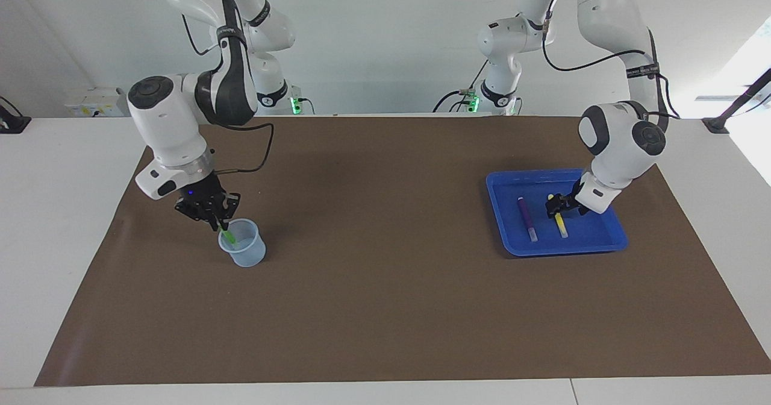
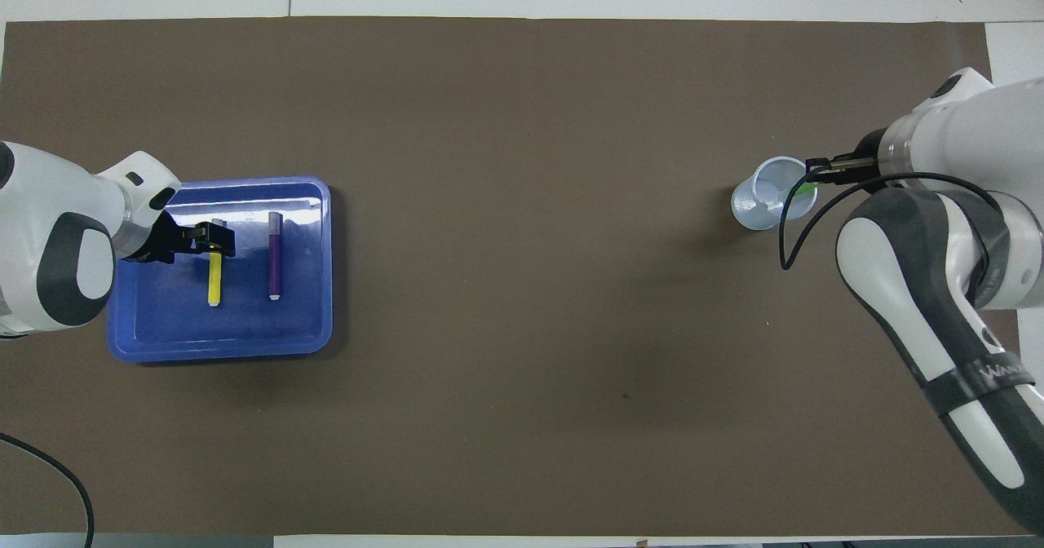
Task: Right arm passes pens to left for tray arrangement
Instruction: 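Lift the green pen with the right gripper toward the left gripper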
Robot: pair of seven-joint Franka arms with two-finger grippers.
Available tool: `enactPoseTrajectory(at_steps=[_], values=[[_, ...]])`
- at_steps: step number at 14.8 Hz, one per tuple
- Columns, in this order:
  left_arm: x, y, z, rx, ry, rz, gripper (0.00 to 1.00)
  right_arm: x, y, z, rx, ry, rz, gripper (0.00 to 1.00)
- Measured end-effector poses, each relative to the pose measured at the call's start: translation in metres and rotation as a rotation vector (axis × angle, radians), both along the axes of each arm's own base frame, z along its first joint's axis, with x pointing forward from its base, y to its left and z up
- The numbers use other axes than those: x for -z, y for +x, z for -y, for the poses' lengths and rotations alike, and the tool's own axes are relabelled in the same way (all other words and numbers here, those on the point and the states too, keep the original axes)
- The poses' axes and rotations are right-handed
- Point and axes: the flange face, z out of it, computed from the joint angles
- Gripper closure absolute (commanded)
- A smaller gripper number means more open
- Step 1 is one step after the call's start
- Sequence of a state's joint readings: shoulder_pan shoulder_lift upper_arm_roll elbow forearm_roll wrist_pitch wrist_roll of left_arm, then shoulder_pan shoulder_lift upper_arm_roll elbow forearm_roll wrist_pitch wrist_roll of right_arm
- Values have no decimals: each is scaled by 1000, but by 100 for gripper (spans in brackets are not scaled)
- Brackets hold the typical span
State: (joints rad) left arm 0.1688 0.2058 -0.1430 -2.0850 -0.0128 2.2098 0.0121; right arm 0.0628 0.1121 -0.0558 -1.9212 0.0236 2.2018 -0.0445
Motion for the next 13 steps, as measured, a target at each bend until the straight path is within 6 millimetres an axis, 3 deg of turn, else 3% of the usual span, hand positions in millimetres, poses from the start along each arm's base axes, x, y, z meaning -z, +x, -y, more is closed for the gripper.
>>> enactPoseTrajectory(at_steps=[4,6,9,13], values=[[-43,15,5,6,-10,-29,0,-74,-11,-14,8,13,-24,100],[-75,21,10,-18,-46,-48,0,-98,-15,-37,63,44,-24,100],[-125,29,24,-125,-101,-75,0,-105,-17,-88,180,164,-23,100],[-192,22,64,-327,-181,-73,0,-110,-18,-153,433,408,-60,100]])
